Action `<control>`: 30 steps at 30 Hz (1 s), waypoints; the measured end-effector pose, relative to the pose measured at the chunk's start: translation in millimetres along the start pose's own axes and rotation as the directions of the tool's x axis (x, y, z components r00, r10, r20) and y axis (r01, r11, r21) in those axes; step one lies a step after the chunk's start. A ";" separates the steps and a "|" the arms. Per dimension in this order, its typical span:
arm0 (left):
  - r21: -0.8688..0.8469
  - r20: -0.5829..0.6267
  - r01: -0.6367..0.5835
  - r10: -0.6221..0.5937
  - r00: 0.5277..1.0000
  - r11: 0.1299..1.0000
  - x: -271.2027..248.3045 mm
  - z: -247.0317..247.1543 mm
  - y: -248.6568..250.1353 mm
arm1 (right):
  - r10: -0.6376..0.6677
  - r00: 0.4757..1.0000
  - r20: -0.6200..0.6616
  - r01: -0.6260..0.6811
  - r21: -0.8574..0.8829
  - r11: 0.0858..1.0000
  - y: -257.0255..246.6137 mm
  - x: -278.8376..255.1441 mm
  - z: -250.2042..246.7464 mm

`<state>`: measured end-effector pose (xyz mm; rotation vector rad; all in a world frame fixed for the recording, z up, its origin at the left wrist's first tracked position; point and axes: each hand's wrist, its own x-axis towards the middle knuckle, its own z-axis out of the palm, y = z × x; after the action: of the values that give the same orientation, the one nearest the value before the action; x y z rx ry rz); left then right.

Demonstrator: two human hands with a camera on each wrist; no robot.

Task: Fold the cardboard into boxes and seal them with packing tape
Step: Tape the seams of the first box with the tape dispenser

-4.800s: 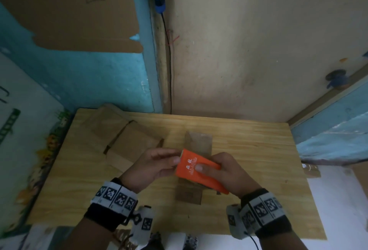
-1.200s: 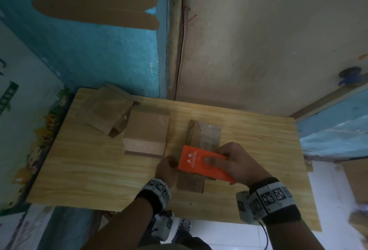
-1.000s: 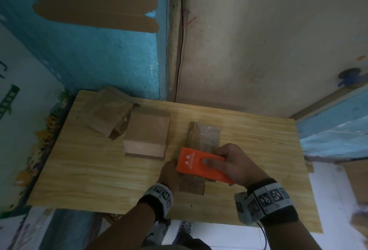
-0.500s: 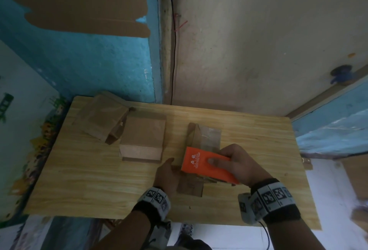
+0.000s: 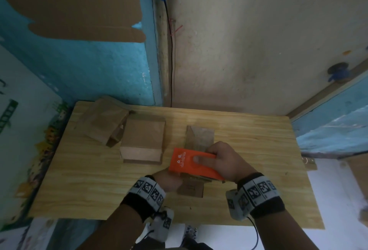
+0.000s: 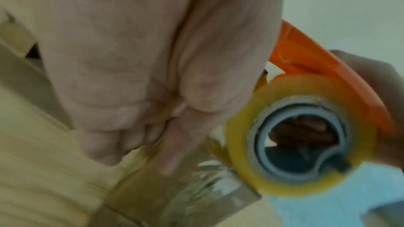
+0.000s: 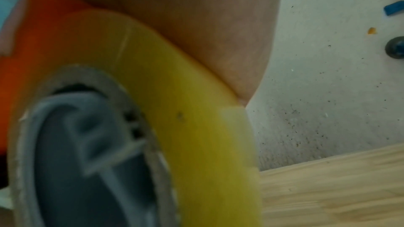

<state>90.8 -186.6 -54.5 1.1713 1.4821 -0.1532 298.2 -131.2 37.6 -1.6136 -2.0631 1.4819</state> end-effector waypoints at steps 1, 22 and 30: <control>-0.002 0.035 -0.049 0.049 0.998 0.999 -1.3 1.7 2.1 | 0.006 1.000 0.001 -0.006 0.005 1.000 -0.9 0.0 -0.6; 0.607 -0.233 -0.363 0.594 0.770 0.707 24.7 -0.7 3.9 | 0.107 0.992 0.065 -0.093 -0.189 0.978 20.1 -9.5 -33.8; 0.742 -0.228 -0.249 0.583 0.780 0.623 30.0 0.1 5.9 | 0.166 0.983 0.080 -0.153 -0.149 0.977 38.2 -15.8 -39.4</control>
<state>100.7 -167.0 -75.8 2.2847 1.5236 -0.0919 354.5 -122.1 36.1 -1.8366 -2.1795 1.5160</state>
